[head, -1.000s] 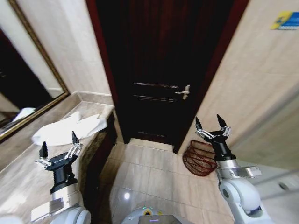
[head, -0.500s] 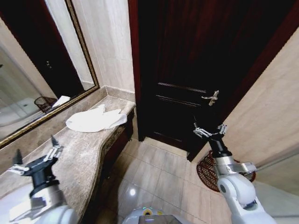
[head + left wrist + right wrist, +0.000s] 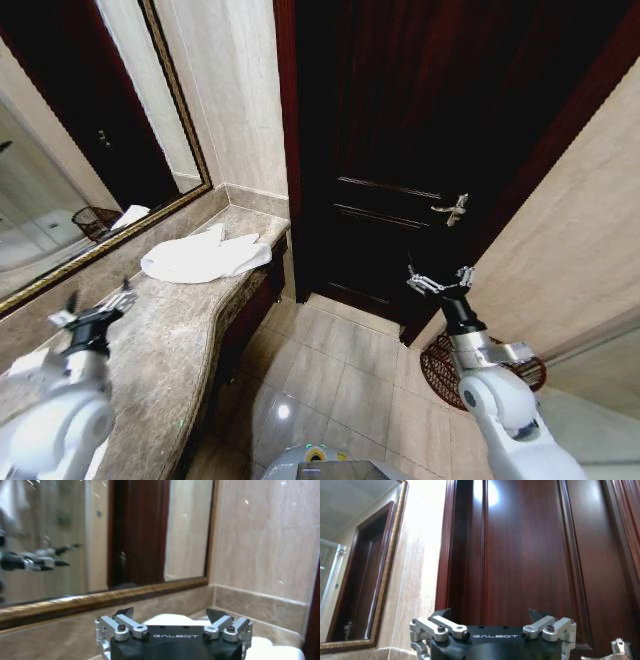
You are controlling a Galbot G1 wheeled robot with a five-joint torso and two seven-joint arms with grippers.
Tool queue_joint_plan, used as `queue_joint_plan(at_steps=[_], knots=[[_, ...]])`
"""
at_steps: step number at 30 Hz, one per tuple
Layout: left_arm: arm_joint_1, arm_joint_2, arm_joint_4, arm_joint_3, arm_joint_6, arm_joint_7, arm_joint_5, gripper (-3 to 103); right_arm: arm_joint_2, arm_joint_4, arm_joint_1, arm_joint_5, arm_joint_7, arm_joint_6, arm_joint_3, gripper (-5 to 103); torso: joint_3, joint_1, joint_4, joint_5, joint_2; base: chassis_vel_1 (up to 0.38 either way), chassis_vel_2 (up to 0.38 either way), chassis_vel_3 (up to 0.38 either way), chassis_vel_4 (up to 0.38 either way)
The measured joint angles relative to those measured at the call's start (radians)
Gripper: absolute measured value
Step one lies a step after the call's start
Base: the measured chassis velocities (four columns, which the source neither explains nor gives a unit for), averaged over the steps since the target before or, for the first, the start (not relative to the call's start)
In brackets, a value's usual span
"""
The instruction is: Discard the used towel into the hamper.
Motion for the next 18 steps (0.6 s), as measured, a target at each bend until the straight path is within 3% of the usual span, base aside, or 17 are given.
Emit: queue_joint_plan(at_steps=[6, 8, 10, 12, 14, 18], knots=[[-0.166, 0.204, 0.192, 0.132, 0.032, 0.002, -0.135, 97, -0.006, -0.010, 0.000, -0.023, 0.003, -0.010, -0.011, 100, 0.000, 0.000, -0.0003, -0.0001, 0.000, 0.000, 0.000, 0.000, 0.000], [-0.175, 0.230, 0.222, 0.138, 0.031, 0.008, -0.145, 97, -0.011, -0.021, 0.013, -0.025, 0.007, -0.014, -0.028, 100, 0.000, 0.000, -0.0010, -0.0002, 0.000, 0.000, 0.000, 0.000, 0.000], [-0.189, 0.271, 0.304, 0.145, 0.019, 0.026, -0.160, 97, -0.034, -0.052, 0.051, -0.031, 0.016, -0.024, -0.085, 100, 0.000, 0.000, 0.0016, 0.0004, 0.000, 0.000, 0.000, 0.000, 0.000], [-0.199, 0.278, 0.319, 0.153, 0.018, 0.030, -0.164, 98, -0.035, -0.054, 0.052, -0.032, 0.016, -0.024, -0.089, 100, 0.000, 0.000, 0.0016, 0.0006, 0.000, 0.000, 0.000, 0.000, 0.000], [-0.290, 0.309, 0.416, 0.238, 0.009, 0.054, -0.196, 98, -0.037, -0.060, 0.048, -0.041, 0.016, -0.025, -0.099, 100, 0.000, 0.000, 0.0012, 0.0001, 0.000, 0.000, 0.000, 0.000, 0.000], [-0.392, 0.317, 0.492, 0.340, -0.008, 0.077, -0.223, 99, -0.037, -0.061, 0.045, -0.046, 0.016, -0.026, -0.097, 100, 0.000, 0.000, -0.0004, 0.0001, 0.000, 0.000, 0.000, 0.000, 0.000]])
